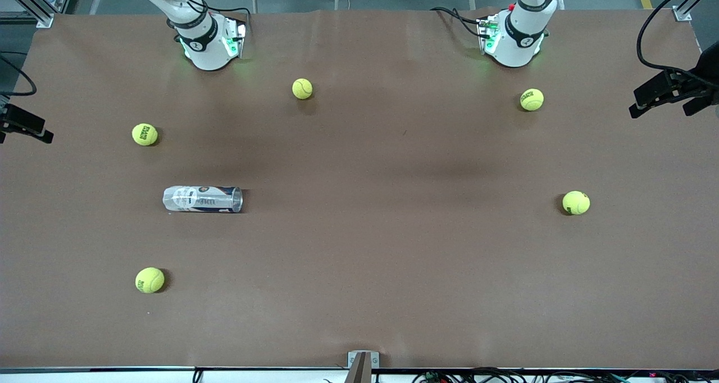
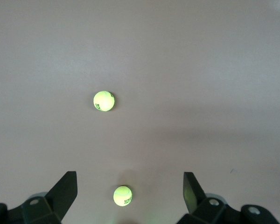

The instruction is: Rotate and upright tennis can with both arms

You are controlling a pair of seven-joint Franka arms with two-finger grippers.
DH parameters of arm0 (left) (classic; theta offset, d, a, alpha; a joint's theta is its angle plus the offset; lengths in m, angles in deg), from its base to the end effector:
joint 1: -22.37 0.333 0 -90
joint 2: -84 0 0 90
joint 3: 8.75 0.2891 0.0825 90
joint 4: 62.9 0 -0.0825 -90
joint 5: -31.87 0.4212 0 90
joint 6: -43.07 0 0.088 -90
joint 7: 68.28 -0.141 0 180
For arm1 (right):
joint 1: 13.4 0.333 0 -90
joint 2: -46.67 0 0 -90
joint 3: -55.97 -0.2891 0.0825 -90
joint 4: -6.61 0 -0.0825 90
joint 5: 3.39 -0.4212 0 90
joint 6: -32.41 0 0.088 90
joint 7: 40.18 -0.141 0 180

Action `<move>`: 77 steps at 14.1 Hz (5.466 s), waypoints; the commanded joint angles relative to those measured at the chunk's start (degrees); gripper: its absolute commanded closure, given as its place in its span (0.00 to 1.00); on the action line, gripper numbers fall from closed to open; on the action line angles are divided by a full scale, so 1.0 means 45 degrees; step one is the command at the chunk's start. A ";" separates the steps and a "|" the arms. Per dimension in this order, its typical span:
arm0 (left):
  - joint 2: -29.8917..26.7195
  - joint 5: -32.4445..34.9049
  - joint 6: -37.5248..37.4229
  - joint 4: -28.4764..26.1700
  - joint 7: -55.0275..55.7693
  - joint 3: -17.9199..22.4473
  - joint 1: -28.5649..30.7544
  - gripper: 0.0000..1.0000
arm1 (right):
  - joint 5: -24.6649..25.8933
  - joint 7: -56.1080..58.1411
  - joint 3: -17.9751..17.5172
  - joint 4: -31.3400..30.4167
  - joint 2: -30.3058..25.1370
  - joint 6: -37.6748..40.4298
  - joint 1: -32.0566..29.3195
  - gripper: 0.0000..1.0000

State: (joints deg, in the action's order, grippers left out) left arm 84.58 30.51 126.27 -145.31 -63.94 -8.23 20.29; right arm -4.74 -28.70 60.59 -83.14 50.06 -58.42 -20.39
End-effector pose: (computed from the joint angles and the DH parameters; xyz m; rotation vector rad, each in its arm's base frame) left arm 0.5816 -0.0194 0.6139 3.1171 0.0712 0.0038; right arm 0.5952 -0.1179 0.5317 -3.1147 0.0047 0.0554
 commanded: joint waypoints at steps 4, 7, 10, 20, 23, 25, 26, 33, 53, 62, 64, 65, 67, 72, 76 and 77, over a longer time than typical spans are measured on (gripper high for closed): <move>-0.0050 -0.0187 -0.0031 0.0071 0.0110 0.0022 0.0091 0.00 | -0.0070 -0.2202 -0.0128 -0.0523 0.0497 -0.0267 -0.0592 0.00; 0.0047 -0.0206 0.0105 0.0071 0.0110 0.0022 0.0110 0.00 | -0.0070 -0.7236 -0.0148 -0.0954 0.0321 -0.0090 -0.0633 0.00; 0.0028 -0.0187 0.0106 0.0052 0.0110 0.0042 0.0111 0.00 | -0.0012 -1.2339 -0.0206 -0.1284 0.0380 -0.0030 -0.0341 0.00; 0.0008 -0.0206 0.0106 0.0032 0.0110 0.0023 0.0111 0.00 | -0.0070 -2.0084 -0.0245 -0.5499 0.0380 -0.4671 0.2275 0.00; 0.0008 -0.0206 0.0106 0.0032 0.0090 0.0022 0.0111 0.00 | -0.0070 -2.1257 -0.0226 -0.6810 0.0496 -0.6859 0.2822 0.00; 0.0028 -0.0187 0.0106 0.0032 0.0109 0.0022 0.0033 0.00 | -0.0070 -2.1747 -0.0226 -0.7494 0.0827 -0.8130 0.3076 0.00; 0.0047 -0.0206 0.0106 0.0032 0.0090 0.0022 -0.0006 0.00 | -0.0070 -2.1884 -0.0226 -0.7710 0.0984 -0.8600 0.3136 0.00; 0.0125 -0.0187 0.0086 0.0012 -0.0086 0.0022 0.0034 0.00 | 0.0008 -2.3213 -0.0207 -0.7673 0.2936 -1.0731 0.3487 0.00; 0.0145 -0.0206 0.0086 -0.0085 -0.0086 0.0022 0.0052 0.00 | -0.0070 -2.3468 -0.0245 -0.7205 0.4931 -1.2414 0.3663 0.90; 0.0126 -0.0206 0.0086 -0.0105 -0.0086 0.0022 0.0072 0.00 | -0.0109 -2.5867 -0.0265 -0.5857 0.4989 -1.1672 0.5868 0.86; 0.0125 -0.0206 0.0086 -0.0105 -0.0086 0.0022 0.0052 0.00 | -0.0129 -2.6687 -0.0265 -0.5410 0.5358 -1.1672 0.6532 0.83; 0.0125 -0.0206 0.0086 -0.0105 -0.0086 0.0022 0.0072 0.00 | -0.0110 -2.7213 -0.0265 -0.5079 0.5592 -1.1672 0.6902 0.82; 0.0125 -0.0206 0.0086 -0.0105 -0.0086 0.0022 0.0072 0.00 | -0.0109 -2.8015 -0.0265 -0.4512 0.6042 -1.1672 0.7528 0.81; 0.0125 -0.0206 0.0086 -0.0105 -0.0105 0.0022 0.0072 0.00 | -0.0129 -2.9267 -0.0265 -0.2677 0.7194 -1.0893 0.8954 0.81; 0.0125 -0.0206 0.0086 -0.0105 -0.0086 0.0022 0.0091 0.00 | -0.0148 -2.9347 -0.0265 -0.1638 0.7509 -1.0324 1.0009 0.75; 0.0106 -0.0206 0.0086 -0.0105 -0.0105 0.0022 0.0091 0.00 | -0.0148 -2.9347 -0.0284 -0.1464 0.7528 -1.0324 1.0205 0.73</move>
State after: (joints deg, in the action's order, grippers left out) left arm 85.58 30.51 126.43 -145.53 -63.92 -8.17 20.44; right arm -4.91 -160.11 58.92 -92.15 82.98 -105.79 23.79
